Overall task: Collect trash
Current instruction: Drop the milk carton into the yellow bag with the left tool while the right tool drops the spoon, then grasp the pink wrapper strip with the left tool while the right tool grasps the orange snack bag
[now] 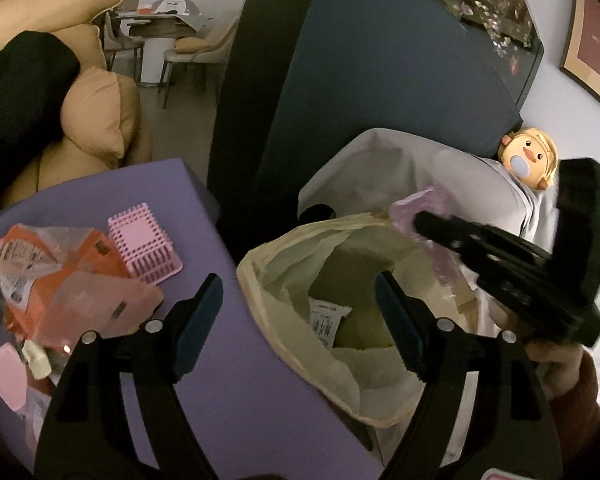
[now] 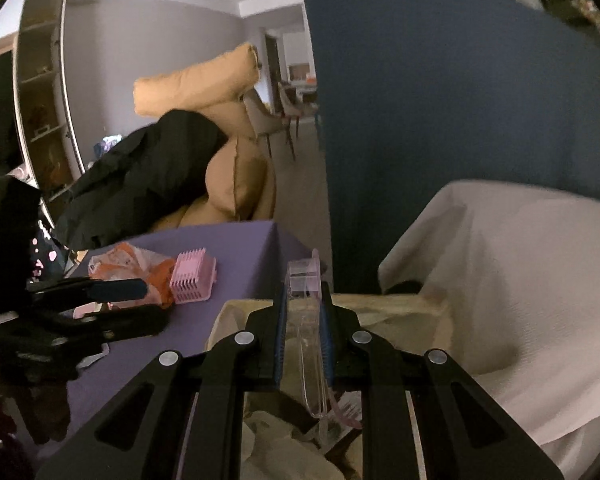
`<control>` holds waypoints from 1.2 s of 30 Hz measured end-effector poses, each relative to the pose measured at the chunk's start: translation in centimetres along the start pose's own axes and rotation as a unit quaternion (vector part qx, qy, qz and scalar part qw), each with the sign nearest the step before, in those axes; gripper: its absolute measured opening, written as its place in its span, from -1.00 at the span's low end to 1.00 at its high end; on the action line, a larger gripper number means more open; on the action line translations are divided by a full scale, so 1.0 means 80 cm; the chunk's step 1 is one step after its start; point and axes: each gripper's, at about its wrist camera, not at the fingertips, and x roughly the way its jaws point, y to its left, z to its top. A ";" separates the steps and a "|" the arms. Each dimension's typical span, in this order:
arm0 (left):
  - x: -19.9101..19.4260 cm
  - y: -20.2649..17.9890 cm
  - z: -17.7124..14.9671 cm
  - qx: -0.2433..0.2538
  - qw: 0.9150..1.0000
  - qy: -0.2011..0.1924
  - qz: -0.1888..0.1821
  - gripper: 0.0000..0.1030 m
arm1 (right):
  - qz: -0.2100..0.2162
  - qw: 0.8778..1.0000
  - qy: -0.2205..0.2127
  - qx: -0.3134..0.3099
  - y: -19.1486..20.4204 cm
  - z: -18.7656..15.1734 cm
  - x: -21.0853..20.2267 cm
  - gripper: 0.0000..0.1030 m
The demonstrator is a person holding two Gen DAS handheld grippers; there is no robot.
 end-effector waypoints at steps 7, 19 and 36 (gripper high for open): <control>-0.011 0.023 -0.014 -0.020 1.000 0.001 -0.001 0.44 | -0.026 0.999 0.018 0.013 -0.002 -0.005 0.015 -0.08; -0.094 0.096 -0.062 -0.036 0.998 -0.007 0.057 0.44 | -0.043 0.998 0.025 0.023 0.043 -0.021 0.002 -0.08; -0.243 0.296 -0.219 -0.237 0.954 -0.027 0.184 0.22 | -0.001 0.994 0.089 -0.065 0.209 -0.048 0.066 0.10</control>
